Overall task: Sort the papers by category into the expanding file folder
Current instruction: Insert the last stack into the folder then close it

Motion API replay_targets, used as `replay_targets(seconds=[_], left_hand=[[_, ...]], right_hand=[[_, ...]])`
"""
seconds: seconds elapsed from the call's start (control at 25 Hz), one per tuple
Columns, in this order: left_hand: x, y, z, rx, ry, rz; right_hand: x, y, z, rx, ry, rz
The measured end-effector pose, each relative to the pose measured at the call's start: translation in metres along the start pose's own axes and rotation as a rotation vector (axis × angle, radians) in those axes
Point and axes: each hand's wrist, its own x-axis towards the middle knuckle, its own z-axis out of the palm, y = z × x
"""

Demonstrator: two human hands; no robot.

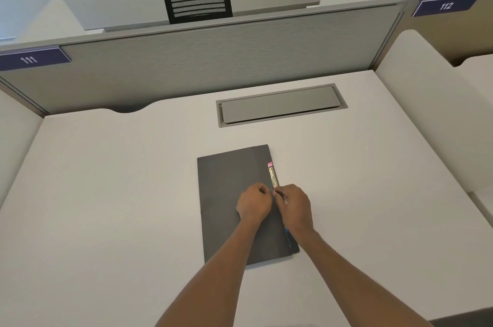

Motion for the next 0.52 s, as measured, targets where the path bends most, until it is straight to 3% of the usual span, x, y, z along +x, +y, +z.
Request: replay_targets(seconds=[0.12, 0.52], left_hand=[[-0.002, -0.002, 0.0, -0.035, 0.001, -0.008], [-0.008, -0.004, 0.0, -0.096, 0.114, -0.04]], right_hand=[[-0.005, -0.001, 0.005, -0.109, -0.031, -0.049], [-0.032, 0.013, 0.01, -0.136, -0.134, -0.096]])
